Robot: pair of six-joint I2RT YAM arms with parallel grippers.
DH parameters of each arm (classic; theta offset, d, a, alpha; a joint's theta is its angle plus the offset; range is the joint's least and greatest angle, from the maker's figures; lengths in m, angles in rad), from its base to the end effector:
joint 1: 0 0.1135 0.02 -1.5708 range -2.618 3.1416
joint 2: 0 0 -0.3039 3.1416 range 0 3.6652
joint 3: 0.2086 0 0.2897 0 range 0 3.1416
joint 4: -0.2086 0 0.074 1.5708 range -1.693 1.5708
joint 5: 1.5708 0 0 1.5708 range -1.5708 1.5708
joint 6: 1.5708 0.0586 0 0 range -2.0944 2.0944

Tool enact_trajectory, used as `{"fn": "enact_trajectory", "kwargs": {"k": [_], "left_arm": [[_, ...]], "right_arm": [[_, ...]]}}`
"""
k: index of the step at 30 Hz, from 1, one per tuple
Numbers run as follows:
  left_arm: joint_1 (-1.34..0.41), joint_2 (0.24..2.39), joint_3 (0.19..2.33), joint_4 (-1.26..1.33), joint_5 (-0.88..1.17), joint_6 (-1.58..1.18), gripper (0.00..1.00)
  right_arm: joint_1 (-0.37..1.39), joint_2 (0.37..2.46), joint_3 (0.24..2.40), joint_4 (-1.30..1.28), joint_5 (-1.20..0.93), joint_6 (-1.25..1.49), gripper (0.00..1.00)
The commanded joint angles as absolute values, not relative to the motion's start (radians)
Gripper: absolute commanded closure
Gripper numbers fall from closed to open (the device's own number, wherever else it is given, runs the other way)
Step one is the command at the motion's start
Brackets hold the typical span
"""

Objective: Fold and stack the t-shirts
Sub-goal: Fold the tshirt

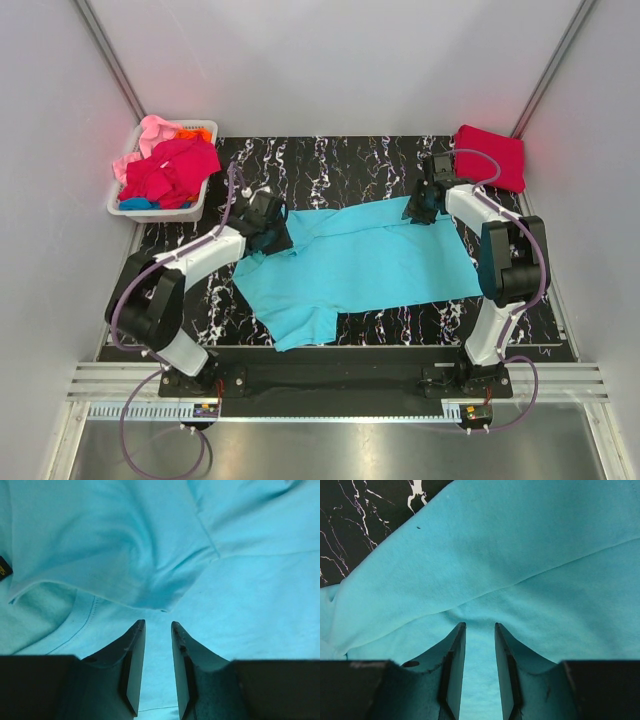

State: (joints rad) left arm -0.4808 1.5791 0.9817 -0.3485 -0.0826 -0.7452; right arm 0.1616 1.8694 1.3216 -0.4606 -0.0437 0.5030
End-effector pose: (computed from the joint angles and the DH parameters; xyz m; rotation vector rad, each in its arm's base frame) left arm 0.3286 -0.1659 0.2002 -0.3709 2.5305 -0.3888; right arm 0.4470 0.0755 0.1954 0.4268 2.5727 0.2996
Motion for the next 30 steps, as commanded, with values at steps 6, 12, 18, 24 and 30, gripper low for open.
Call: {"fn": "enact_trajectory", "kwargs": {"k": [6,12,18,24,30], "left_arm": [[-0.454,1.681,1.170,-0.370,-0.203,-0.730,0.68],[-0.377,1.856,1.353,-0.409,-0.089,-0.752,0.70],[-0.331,1.968,1.475,-0.534,-0.123,-0.767,0.70],[-0.298,2.034,1.525,-0.615,-0.132,-0.767,0.71],[-0.267,2.114,1.578,-0.689,-0.083,-0.793,0.74]], "right_arm": [[0.175,1.897,1.399,-0.451,-0.075,0.488,0.63],[0.176,2.003,1.520,-0.488,-0.107,0.417,0.61],[0.175,2.144,1.687,-0.601,-0.084,0.347,0.61],[0.169,2.215,1.753,-0.675,-0.005,0.321,0.60],[0.132,2.253,1.790,-0.733,0.029,0.336,0.60]]}}
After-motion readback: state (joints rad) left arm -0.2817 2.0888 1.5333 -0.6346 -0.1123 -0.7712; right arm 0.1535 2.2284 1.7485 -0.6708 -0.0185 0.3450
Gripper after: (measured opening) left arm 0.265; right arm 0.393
